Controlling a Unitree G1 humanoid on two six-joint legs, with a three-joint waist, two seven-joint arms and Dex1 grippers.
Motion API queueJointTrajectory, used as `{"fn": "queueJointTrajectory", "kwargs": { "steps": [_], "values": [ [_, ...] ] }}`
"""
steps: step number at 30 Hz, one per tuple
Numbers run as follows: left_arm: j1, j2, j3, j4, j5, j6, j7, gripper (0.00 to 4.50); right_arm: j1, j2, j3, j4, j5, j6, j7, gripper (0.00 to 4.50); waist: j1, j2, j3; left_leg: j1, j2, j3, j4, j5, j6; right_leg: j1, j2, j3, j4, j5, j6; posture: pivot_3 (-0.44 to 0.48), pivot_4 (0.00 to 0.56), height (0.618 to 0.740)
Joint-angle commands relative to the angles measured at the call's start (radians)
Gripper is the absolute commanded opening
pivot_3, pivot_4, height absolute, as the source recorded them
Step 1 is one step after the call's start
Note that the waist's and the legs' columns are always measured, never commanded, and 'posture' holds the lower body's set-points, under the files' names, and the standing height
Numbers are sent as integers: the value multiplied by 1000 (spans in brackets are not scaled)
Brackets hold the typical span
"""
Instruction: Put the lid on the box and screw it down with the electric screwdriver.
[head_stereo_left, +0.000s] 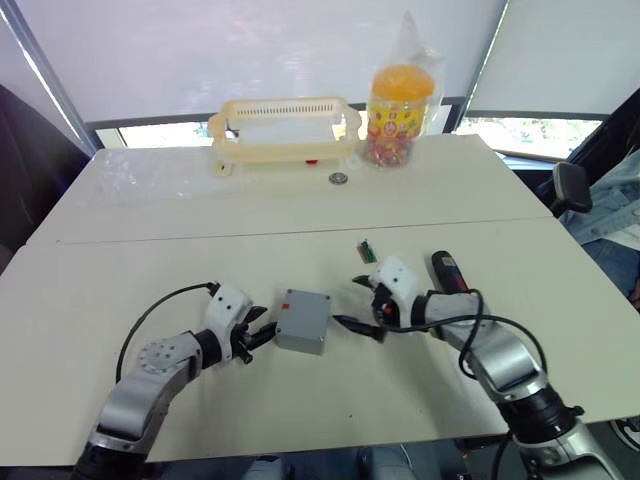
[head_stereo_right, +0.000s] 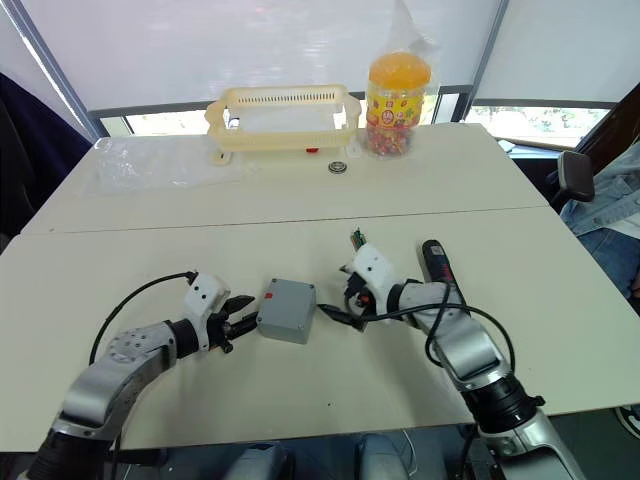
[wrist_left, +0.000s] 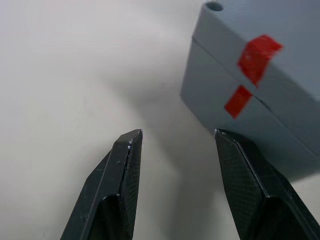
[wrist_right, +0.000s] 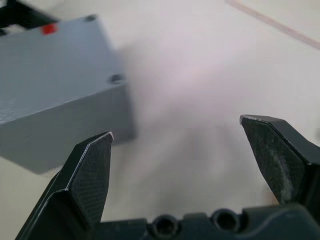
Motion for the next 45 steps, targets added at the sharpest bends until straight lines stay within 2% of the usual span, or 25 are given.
{"fn": "queueJointTrajectory", "kwargs": {
  "steps": [1, 5, 7, 9, 14, 19, 36, 38, 40, 45],
  "values": [
    [-10, 115, 134, -70, -96, 48, -96, 2361, 24, -25, -181, -135, 129, 86, -6, 4464, -1, 0, 0, 0, 0, 0, 0, 0, 0, 0, 0, 0, 0, 0, 0, 0, 150, 740],
    [-94, 295, 239, -91, -281, 182, -261, 2361, 58, -11, -300, -163, 198, 154, -68, 4464, -1, -1, 0, 0, 1, 0, 0, 0, 0, 0, 1, 0, 0, 0, -1, 0, 150, 740],
    [-167, 370, 253, -95, -363, 247, -322, 2361, 83, -13, -304, -162, 199, 148, -83, 4464, 0, 0, 0, 1, 1, 0, 0, 0, 0, 1, 1, -1, 0, 0, -1, 0, 150, 740],
    [-236, 407, 246, -98, -421, 292, -349, 2361, 91, 4, -301, -156, 207, 163, -111, 4464, -1, 0, 0, 1, 0, 1, 0, 0, 0, 2, 1, -1, -1, 0, 0, 0, 150, 740],
    [-328, 400, 183, -112, -427, 302, -323, 2361, 85, 66, -263, -122, 205, 174, -181, 4464, -11, 0, 1, 2, 1, 2, 0, -1, 1, 2, 1, 1, 0, 0, 0, 0, 150, 740],
    [-320, 400, 102, -142, -358, 260, -298, 2361, 96, 94, -196, -63, 156, 121, -216, 4464, -7, 0, 1, 2, 1, 2, 0, -1, 1, 1, 2, 1, 0, 0, 0, 0, 150, 740],
    [-260, 387, 91, -167, -339, 238, -273, 2361, 56, 122, -117, 106, 93, -30, -225, 4464, -7, 0, 1, 2, 1, 2, 0, -1, 1, 1, 2, 1, 0, 0, 0, 0, 150, 740],
    [-256, 384, 92, -168, -337, 237, -267, 2361, 44, 133, -113, 130, 87, -44, -226, 3936, -7, 0, 1, 2, 1, 2, 0, -1, 1, 1, 2, 1, 0, 0, 0, 0, 150, 740],
    [-251, 381, 92, -167, -334, 235, -260, 2361, 32, 143, -113, 156, 80, -62, -230, 3160, -7, 0, 1, 2, 1, 2, 0, -1, 1, 1, 2, 1, 0, 0, 0, 0, 150, 740],
    [-241, 374, 93, -170, -324, 227, -245, 2361, 17, 143, -101, 208, 56, -87, -227, 490, -6, 0, 1, 2, 1, 2, 0, -1, 1, 1, 2, 1, 0, 0, 0, 0, 150, 740]
  ]
}}
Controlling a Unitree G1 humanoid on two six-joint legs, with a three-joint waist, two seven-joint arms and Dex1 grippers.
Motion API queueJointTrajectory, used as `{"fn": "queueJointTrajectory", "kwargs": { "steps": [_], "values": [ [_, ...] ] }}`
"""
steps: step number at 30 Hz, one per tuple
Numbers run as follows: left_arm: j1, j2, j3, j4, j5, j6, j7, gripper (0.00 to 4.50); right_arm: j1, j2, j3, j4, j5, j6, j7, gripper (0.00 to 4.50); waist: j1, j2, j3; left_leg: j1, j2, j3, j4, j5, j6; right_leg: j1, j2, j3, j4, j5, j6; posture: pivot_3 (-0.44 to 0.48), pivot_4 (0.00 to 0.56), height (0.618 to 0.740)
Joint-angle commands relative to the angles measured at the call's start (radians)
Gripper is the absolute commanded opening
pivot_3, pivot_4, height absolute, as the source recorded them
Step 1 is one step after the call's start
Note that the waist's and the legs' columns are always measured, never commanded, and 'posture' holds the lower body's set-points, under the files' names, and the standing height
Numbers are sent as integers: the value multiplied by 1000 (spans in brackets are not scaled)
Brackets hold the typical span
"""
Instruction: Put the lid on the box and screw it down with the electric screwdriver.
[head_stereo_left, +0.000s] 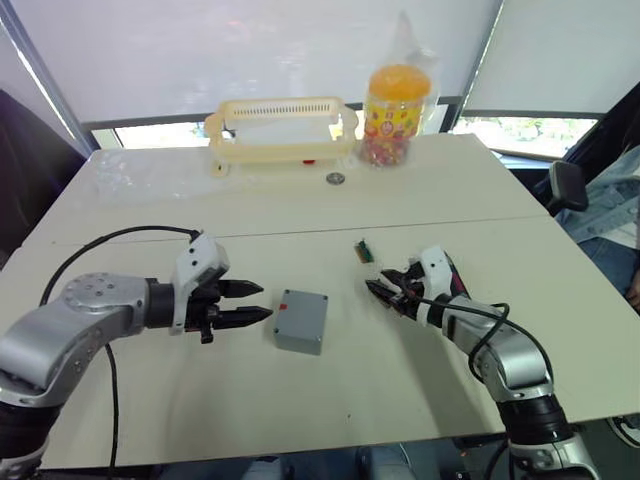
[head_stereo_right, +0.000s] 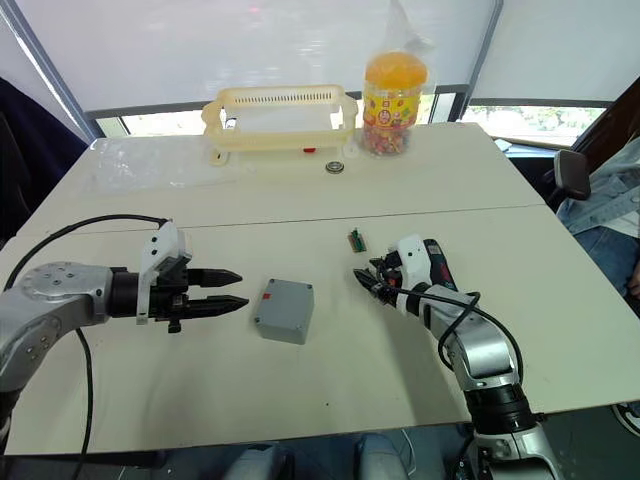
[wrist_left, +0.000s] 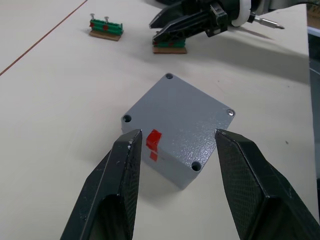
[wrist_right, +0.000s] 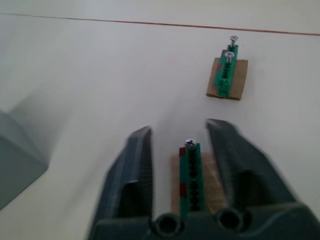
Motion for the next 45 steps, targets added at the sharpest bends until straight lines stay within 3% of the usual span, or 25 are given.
{"fn": "queueJointTrajectory", "kwargs": {
  "steps": [1, 12, 26, 30, 36, 45],
  "values": [
    [0, -5, 14, -26, 8, -22, 12, 2361, -17, 0, 4, -1, -18, -31, 2, 46, 0, 0, 0, 0, 0, 0, 0, 0, 0, 0, 0, 0, 0, 0, 0, 0, 150, 740],
    [-9, -29, 6, -8, 30, -34, 27, 2361, -28, 20, -29, -20, -7, -40, -7, 46, -1, 0, 0, 0, 0, 0, 0, 0, 0, 0, 0, 0, 0, 0, 0, 0, 150, 740],
    [-1, -33, -10, 2, 47, -51, 17, 2361, -37, 11, -79, -209, 64, 118, -40, 46, 0, 0, 0, 0, 0, 0, 0, 0, 0, 0, 0, 0, 0, 0, 0, 0, 150, 740],
    [-4, -30, -10, 10, 51, -60, 6, 2361, -62, 11, -90, -333, 169, 202, -7, 46, -1, 0, 0, 0, 0, 0, 0, 0, 0, 0, 0, 0, 0, 0, 0, 0, 150, 740],
    [-9, -10, -33, 6, 63, -70, -36, 2361, -56, 16, -27, -433, 266, 273, 35, 46, -1, 0, 0, 0, 0, -1, 0, 0, 0, 0, 0, 0, 0, 0, 0, 0, 150, 740],
    [26, -4, -14, -26, 68, -66, -36, 2361, -32, 20, 120, -359, 187, 171, 58, 46, -1, 0, 0, 0, 0, 0, 0, 0, 0, 0, 0, 0, 0, 0, 0, 0, 150, 740]
  ]
}}
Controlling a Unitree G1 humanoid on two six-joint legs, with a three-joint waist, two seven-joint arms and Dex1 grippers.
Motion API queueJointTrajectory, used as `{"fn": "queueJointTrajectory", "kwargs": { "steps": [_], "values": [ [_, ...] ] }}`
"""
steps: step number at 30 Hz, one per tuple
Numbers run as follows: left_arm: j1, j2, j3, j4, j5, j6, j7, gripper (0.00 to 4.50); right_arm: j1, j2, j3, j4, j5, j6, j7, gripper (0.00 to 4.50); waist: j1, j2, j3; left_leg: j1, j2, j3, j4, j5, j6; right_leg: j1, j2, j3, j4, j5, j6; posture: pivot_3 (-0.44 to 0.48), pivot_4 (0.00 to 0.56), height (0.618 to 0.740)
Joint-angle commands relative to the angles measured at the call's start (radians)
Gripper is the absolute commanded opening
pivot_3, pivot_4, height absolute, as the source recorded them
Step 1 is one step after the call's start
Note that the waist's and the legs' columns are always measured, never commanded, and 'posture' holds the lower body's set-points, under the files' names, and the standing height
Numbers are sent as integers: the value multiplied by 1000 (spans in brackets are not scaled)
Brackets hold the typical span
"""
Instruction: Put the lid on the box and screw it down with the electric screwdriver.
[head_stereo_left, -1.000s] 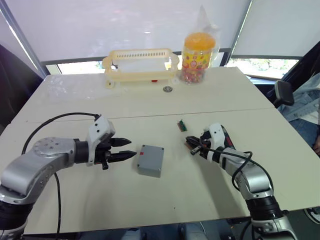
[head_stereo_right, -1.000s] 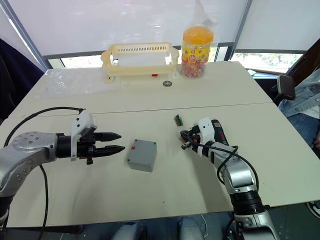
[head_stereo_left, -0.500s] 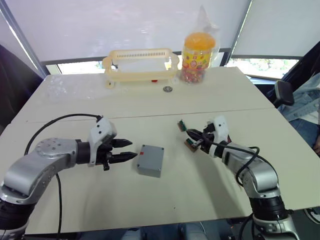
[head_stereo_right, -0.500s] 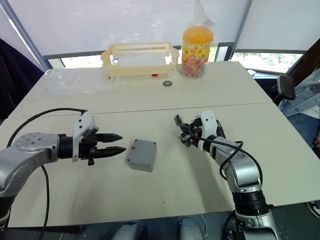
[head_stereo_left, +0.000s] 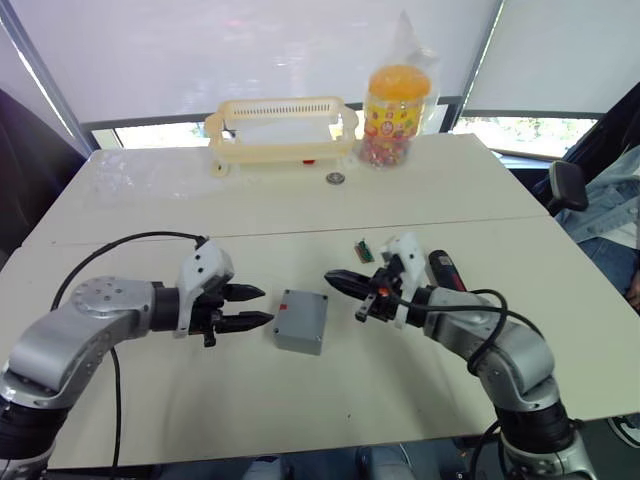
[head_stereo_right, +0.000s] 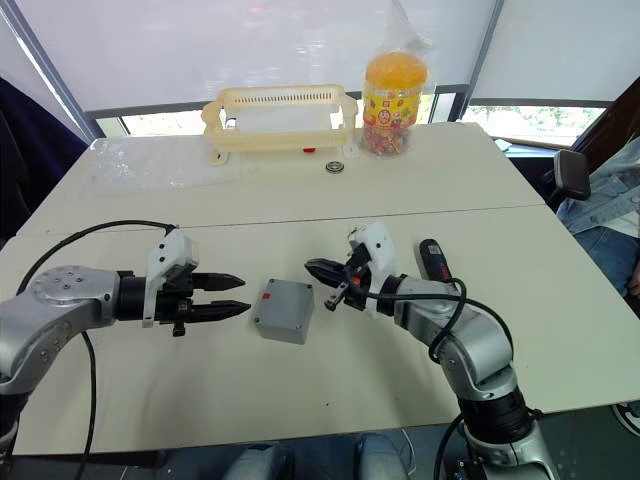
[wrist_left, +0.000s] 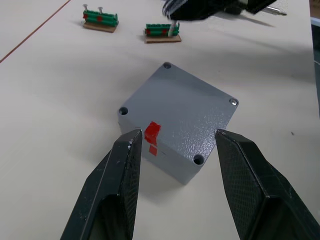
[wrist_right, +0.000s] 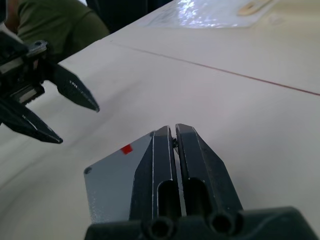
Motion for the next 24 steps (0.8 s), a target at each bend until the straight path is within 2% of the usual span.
{"fn": "queueJointTrajectory", "kwargs": {
  "steps": [1, 24],
  "values": [
    [13, 14, 28, -47, -4, -9, 6, 2361, 2, 1, 28, 1, -24, -55, 14, 46, 0, 0, 0, 0, 0, 0, 0, 0, 0, 0, 0, 0, 0, 0, 0, 0, 150, 740],
    [30, -3, 23, -52, -3, -14, 35, 2361, 19, -3, 65, 83, -104, -134, 43, 46, 0, 0, 0, 0, 0, 0, 0, 0, 0, 0, 0, 0, 0, 0, 0, 0, 150, 740]
  ]
}}
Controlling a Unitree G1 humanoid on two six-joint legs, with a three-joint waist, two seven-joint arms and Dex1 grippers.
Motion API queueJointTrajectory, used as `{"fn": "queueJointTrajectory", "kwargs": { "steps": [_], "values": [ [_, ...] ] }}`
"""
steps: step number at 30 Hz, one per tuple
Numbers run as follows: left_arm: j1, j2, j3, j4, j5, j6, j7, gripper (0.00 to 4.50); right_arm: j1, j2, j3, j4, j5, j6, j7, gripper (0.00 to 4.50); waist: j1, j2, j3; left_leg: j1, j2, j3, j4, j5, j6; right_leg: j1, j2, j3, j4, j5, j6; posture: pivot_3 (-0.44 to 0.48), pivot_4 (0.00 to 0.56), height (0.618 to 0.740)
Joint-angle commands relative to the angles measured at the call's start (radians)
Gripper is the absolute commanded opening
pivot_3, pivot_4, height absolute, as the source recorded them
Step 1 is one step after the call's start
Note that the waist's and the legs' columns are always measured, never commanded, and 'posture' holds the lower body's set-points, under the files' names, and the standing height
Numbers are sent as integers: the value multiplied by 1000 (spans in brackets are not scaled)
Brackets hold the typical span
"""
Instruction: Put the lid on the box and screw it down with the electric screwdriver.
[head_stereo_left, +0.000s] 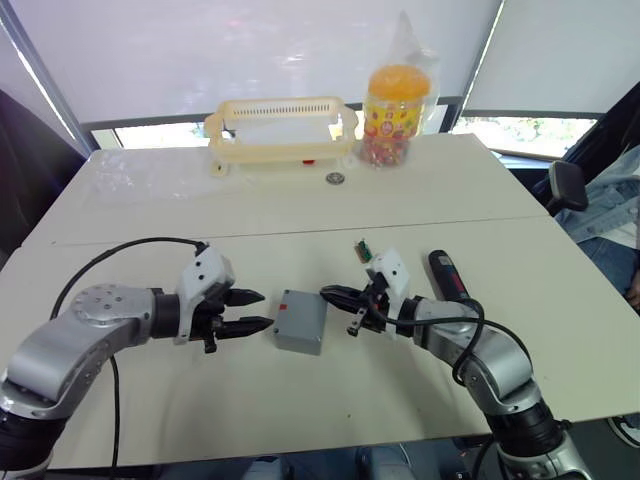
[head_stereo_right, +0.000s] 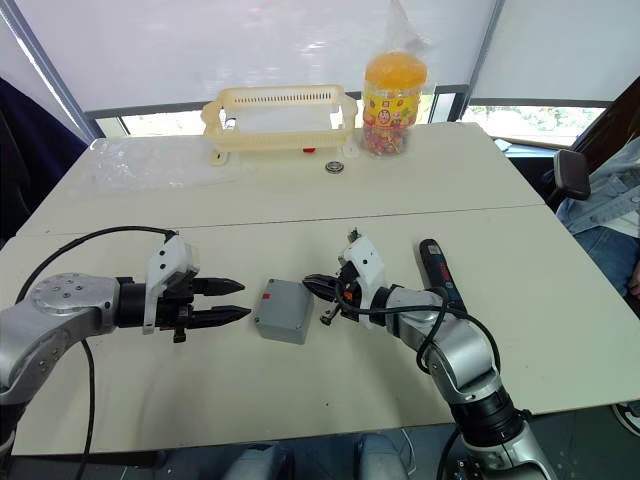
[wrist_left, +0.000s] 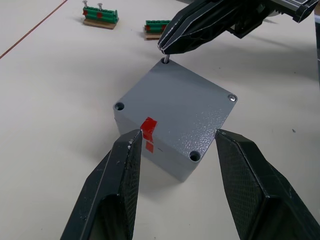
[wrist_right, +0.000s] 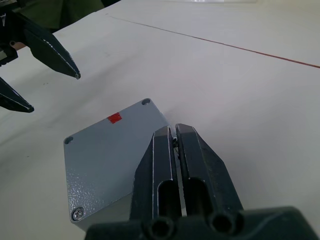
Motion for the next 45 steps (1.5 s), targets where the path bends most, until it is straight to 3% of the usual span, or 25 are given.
{"fn": "queueJointTrajectory", "kwargs": {
  "steps": [1, 14, 17, 23, 32, 36, 37, 40, 43, 45],
  "values": [
    [-3, 0, 15, -19, -4, -11, 3, 2361, -5, 10, 1, 1, -7, -29, 3, 46, 0, 0, 0, 0, 0, 0, 0, 0, 0, 0, 0, 0, 0, 0, 0, 0, 150, 740],
    [2, -3, 14, -21, -2, -13, 12, 2361, -8, 3, 34, 28, -47, -33, 12, 46, 0, 0, 0, 0, 0, 0, 0, 0, 0, 0, 0, 0, 0, 0, 0, 0, 150, 740],
    [5, -5, 14, -23, -3, -12, 15, 2361, -17, 8, 21, 27, -47, -34, 8, 892, 0, 0, 0, 0, 0, 0, 0, 0, 0, 0, 0, 0, 0, 0, 0, 0, 150, 740],
    [7, -10, 13, -21, -2, -13, 18, 2361, -19, 57, -62, -33, 30, -39, -7, 4063, 0, 0, 0, 0, 0, 0, 0, 0, 0, 0, 0, 0, 0, 0, 0, 0, 150, 740],
    [-7, -19, 20, -14, -17, -5, 15, 2361, -32, 21, -195, -147, 204, 92, -12, 4063, 2, 0, 0, 0, 0, -1, 0, 0, 0, 0, 0, 0, 0, 0, 0, 0, 150, 740],
    [-80, 1, 10, 17, -39, -5, -48, 2361, -180, -138, -419, -111, 368, 354, -65, 4063, 6, 1, 1, -1, 0, -1, 1, 0, 0, 0, -1, 0, 0, 0, 0, 0, 150, 740],
    [-98, 8, 0, 23, -41, -7, -68, 2361, -208, -204, -440, -93, 373, 411, -64, 4293, 7, 1, 1, -1, -1, 0, 1, 0, 0, 0, -1, 0, 0, 0, 0, 0, 150, 740],
    [-157, 20, -25, 36, -63, -5, -140, 2361, -248, -466, -434, -33, 366, 542, 20, 4293, 8, 0, 0, -1, -1, 0, -1, 0, 1, 0, -1, -1, -2, 0, 0, 0, 150, 740],
    [-206, 9, -52, 49, -72, -13, -189, 3133, -315, -668, -402, 62, 402, 708, 93, 4500, 3, 1, 1, -2, -1, 1, -1, -2, 3, 0, -1, -1, -4, 0, 0, 0, 150, 740],
    [-223, -3, -76, 41, -68, -20, -203, 3991, -342, -768, -350, 132, 401, 825, 115, 4500, -4, 1, 1, -2, -1, 3, -1, -3, 5, 0, -1, 1, -4, 0, 0, 0, 150, 740]
  ]
}}
